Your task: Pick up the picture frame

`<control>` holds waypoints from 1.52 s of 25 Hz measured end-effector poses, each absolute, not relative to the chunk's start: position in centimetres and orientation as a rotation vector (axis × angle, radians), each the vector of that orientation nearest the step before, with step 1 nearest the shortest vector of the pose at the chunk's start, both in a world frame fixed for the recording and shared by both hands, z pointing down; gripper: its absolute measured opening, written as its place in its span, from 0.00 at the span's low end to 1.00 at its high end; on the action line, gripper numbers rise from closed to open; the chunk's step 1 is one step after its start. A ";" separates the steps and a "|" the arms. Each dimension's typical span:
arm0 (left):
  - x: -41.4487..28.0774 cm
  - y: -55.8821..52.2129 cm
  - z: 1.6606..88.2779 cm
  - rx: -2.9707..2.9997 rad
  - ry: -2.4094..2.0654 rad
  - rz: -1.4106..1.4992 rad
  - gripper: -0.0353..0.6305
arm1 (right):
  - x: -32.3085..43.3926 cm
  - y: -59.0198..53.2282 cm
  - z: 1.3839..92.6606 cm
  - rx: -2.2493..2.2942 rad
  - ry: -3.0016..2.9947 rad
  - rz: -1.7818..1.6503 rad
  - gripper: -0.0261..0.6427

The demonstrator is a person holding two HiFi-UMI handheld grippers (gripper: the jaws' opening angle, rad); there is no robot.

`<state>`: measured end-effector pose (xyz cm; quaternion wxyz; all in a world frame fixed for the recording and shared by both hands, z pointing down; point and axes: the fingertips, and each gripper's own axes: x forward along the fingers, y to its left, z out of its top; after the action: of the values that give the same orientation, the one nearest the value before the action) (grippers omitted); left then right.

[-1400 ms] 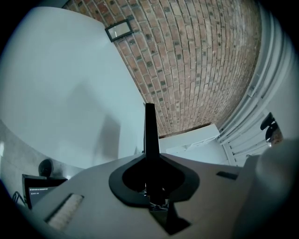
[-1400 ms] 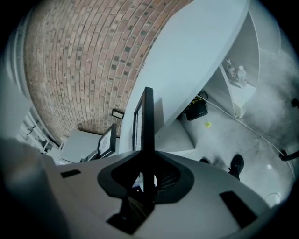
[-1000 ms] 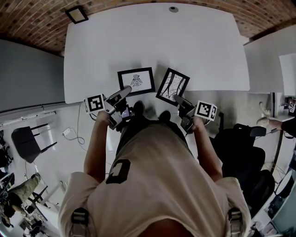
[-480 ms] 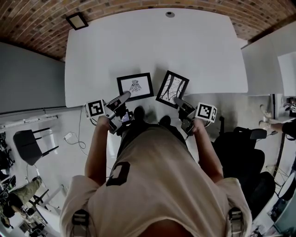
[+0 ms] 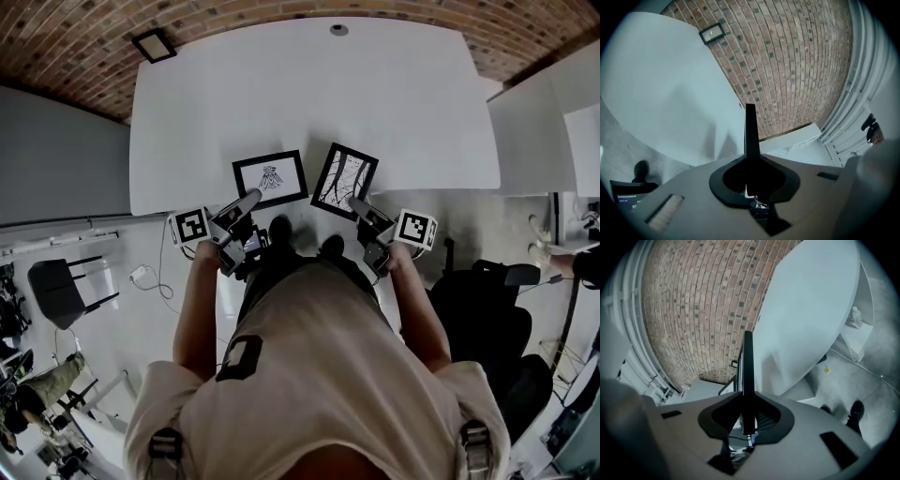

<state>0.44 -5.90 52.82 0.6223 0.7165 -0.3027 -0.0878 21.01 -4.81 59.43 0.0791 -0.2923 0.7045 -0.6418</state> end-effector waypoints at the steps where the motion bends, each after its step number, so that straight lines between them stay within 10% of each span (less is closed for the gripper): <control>1: 0.7 -5.6 52.8 1.635 -0.702 -0.212 0.10 | 21.1 -4.9 59.1 -0.841 2.104 -1.905 0.14; 38: -17.9 3.3 51.2 1.680 -0.718 -0.401 0.10 | 5.2 0.0 49.7 -0.722 2.149 -1.724 0.13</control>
<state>-17.94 3.31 51.23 0.5937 0.7227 -0.3091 -0.1725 5.20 0.05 49.66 0.1461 -0.2508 0.7465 -0.5987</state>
